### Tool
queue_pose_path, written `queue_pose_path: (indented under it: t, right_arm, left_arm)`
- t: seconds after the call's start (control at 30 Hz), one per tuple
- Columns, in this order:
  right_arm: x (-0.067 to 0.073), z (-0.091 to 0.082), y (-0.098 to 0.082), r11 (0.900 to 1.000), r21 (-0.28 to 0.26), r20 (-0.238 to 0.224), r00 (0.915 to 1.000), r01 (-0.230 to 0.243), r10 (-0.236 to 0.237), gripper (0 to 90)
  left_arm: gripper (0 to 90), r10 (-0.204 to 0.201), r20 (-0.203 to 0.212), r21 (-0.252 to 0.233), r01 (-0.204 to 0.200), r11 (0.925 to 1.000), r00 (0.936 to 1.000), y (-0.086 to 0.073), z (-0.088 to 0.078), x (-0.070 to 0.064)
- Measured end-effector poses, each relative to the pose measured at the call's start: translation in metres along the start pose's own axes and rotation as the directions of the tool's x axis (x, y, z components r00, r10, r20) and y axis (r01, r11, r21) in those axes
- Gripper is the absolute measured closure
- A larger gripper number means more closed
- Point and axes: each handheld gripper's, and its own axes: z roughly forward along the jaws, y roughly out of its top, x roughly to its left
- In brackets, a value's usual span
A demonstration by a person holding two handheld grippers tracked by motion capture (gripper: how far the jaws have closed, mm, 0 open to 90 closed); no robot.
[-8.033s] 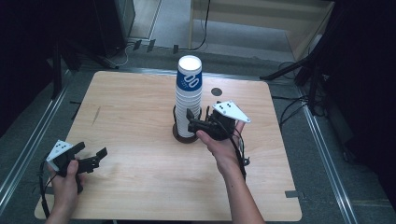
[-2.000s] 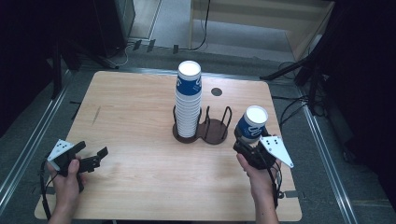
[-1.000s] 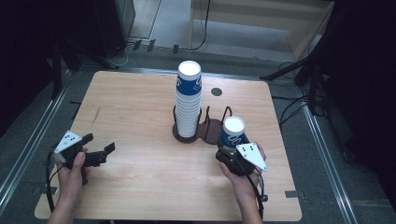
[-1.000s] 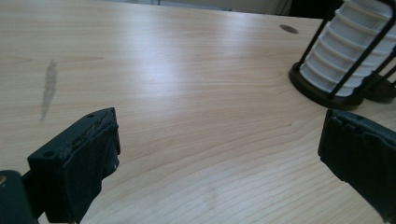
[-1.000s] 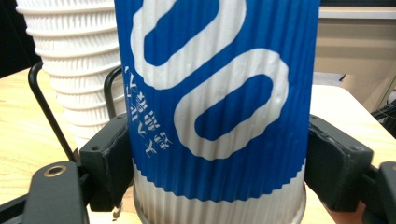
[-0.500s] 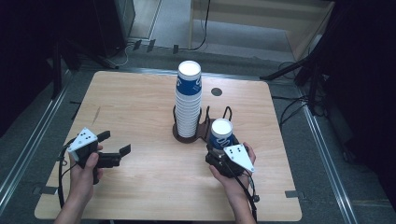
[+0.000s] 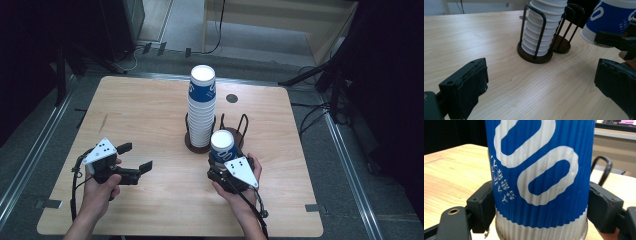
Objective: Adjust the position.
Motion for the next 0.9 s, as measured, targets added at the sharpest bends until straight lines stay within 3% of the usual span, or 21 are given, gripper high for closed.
queue_pose_path:
  t: [0.3, 0.43, 0.57, 0.6, 0.67, 0.9]
  right_arm:
    - [0.020, 0.001, -0.001, 0.997, -0.011, -0.036, 0.9967, 0.073, -0.073, 19.5]
    - [0.033, 0.001, -0.006, 0.991, -0.010, -0.058, 0.9894, 0.133, -0.133, 19.4]
    - [0.040, 0.001, -0.008, 0.986, -0.013, -0.066, 0.9840, 0.165, -0.165, 19.5]
    - [0.041, 0.001, -0.008, 0.984, -0.017, -0.066, 0.9818, 0.177, -0.178, 19.6]
    - [0.048, 0.000, -0.010, 0.972, -0.038, -0.076, 0.9688, 0.233, -0.236, 19.6]
    - [0.059, 0.000, -0.016, 0.954, -0.050, -0.094, 0.9498, 0.295, -0.298, 19.5]
  left_arm:
    - [0.0, 0.007, 0.050, 0.031, -0.009, 0.9995, 0.9987, 0.006, 0.005, -0.016]
    - [0.0, 0.015, 0.085, 0.059, -0.020, 0.9980, 0.9963, 0.006, 0.010, -0.024]
    - [4.2, 0.005, 0.088, 0.066, -0.011, 0.9978, 0.9961, 0.006, 0.012, -0.027]
    - [4.2, 0.003, 0.091, 0.064, -0.009, 0.9979, 0.9959, 0.007, 0.013, -0.029]
    - [6.2, 0.011, 0.110, 0.069, -0.019, 0.9974, 0.9939, 0.007, 0.013, -0.031]
    - [7.6, 0.016, 0.159, 0.080, -0.029, 0.9964, 0.9871, 0.008, 0.015, -0.038]
